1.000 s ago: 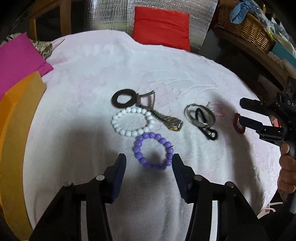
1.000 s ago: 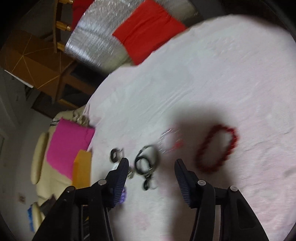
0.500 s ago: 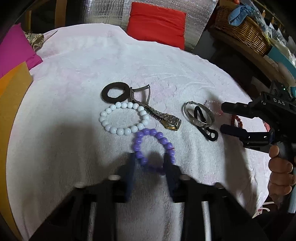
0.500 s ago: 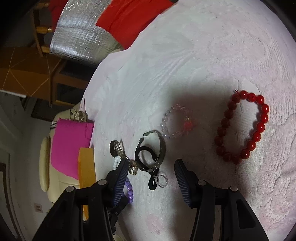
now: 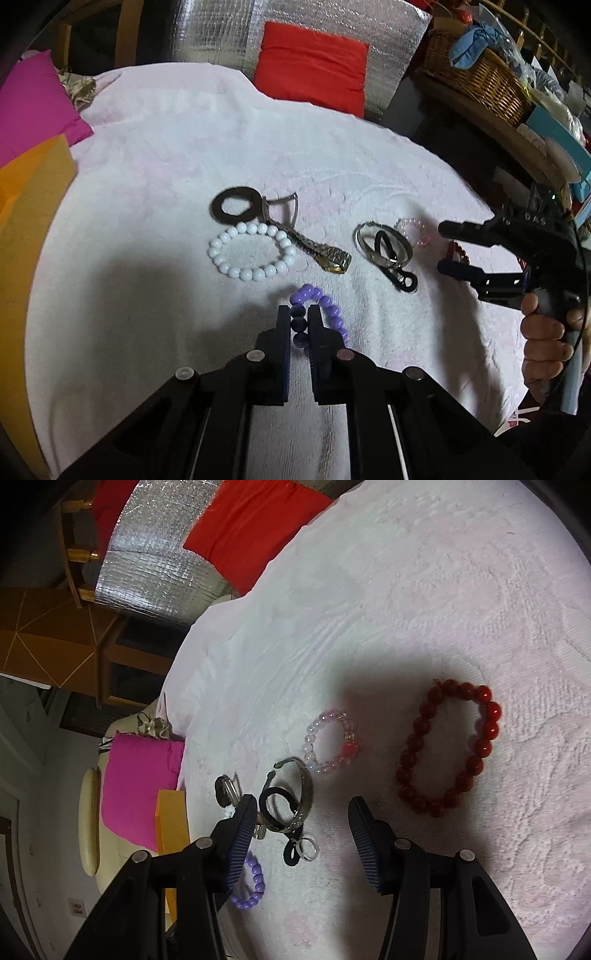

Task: Organize jewelry
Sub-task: 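Grasp the red bead bracelet with the right tool and lift it while the left tool lifts the purple bracelet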

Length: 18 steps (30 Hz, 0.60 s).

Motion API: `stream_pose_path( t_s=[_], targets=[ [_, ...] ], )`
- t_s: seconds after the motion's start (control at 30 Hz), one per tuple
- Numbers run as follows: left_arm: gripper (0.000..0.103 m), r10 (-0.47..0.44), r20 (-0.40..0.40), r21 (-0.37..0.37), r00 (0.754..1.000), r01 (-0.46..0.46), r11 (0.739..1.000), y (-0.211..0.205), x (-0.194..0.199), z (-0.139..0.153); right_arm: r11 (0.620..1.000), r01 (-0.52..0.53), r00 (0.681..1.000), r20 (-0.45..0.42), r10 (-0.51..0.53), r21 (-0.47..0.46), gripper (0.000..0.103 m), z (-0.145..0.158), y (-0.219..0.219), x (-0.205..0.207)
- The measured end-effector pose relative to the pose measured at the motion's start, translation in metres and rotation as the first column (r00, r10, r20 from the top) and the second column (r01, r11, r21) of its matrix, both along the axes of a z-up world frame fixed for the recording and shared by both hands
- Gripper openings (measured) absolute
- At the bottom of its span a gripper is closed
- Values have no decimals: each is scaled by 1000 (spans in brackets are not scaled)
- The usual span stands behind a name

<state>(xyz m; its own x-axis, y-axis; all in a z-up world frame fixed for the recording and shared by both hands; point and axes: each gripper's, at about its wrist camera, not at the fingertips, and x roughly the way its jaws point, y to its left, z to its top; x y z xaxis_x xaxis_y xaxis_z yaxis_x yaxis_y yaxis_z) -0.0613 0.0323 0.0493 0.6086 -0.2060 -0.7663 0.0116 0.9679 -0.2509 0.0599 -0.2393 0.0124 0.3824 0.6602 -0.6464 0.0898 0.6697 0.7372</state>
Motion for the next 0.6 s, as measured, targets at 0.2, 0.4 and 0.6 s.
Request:
stream_pose_path(
  t_s=[0.2,0.4,0.6],
  targets=[
    [9,9,31,17,999,-10,1000,-1,-8,17,999,53,998,29,-53,4,56,10,-25,-4],
    [9,-12,57,23,998,11,1000,-15,-13,29,985,172,985,15,-172,13,54,10,-72,-4],
    [9,-30,75,37,997,27,999,-24,-14,37,968,222,974,-16,-225,-115,46,4,-79,5]
  ],
)
